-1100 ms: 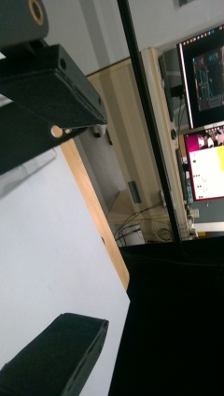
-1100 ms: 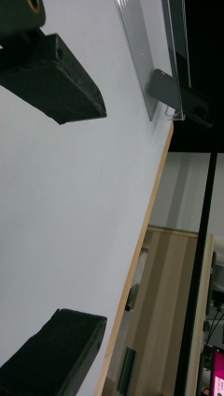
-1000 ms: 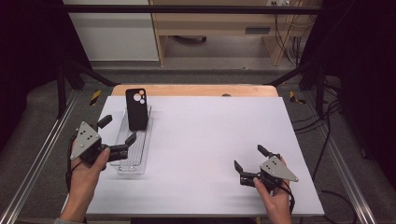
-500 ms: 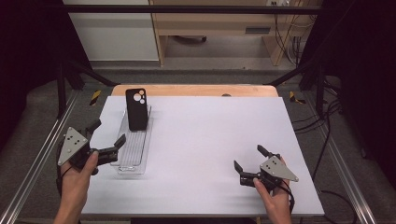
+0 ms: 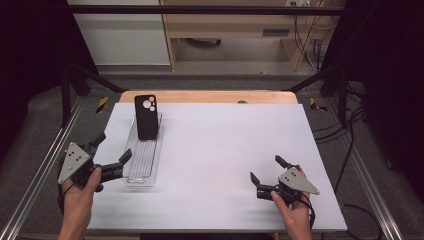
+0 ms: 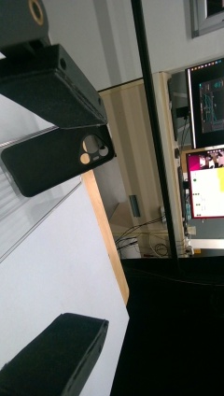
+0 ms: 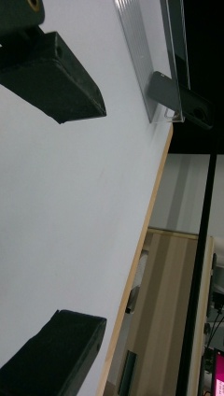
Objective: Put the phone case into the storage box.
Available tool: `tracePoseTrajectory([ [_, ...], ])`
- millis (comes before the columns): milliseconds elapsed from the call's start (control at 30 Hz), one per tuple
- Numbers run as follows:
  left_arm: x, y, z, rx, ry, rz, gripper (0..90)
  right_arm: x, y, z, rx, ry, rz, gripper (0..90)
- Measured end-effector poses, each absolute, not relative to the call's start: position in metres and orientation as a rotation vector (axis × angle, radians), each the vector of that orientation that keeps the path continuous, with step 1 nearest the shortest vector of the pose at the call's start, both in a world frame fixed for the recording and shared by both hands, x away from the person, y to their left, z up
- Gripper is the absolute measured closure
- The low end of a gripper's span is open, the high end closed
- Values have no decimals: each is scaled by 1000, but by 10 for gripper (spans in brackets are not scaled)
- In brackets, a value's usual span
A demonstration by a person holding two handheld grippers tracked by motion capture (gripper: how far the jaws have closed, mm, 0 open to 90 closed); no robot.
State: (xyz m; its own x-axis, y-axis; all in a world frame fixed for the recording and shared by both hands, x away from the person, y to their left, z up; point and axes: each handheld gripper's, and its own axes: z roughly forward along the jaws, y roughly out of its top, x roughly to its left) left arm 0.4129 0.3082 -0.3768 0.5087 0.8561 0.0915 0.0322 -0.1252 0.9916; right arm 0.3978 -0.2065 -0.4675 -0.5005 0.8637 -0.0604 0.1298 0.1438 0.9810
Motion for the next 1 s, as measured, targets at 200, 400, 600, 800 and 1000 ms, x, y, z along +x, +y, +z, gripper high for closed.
tracePoseTrajectory([
  [200, 411, 310, -382, 1530, 790, 842, 29, 398, -207, -468, 957, 1761, 1411, 26],
  [400, 410, 311, -390, 1530, 789, 825, 29, 398, -206, -468, 961, 1762, 1402, 28],
  [600, 409, 312, -398, 1527, 793, 812, 29, 398, -206, -468, 962, 1764, 1399, 28],
  [800, 407, 314, -405, 1520, 790, 805, 29, 398, -206, -468, 962, 1765, 1397, 28],
  [1000, 406, 314, -409, 1523, 784, 805, 29, 399, -206, -468, 963, 1765, 1397, 28],
])
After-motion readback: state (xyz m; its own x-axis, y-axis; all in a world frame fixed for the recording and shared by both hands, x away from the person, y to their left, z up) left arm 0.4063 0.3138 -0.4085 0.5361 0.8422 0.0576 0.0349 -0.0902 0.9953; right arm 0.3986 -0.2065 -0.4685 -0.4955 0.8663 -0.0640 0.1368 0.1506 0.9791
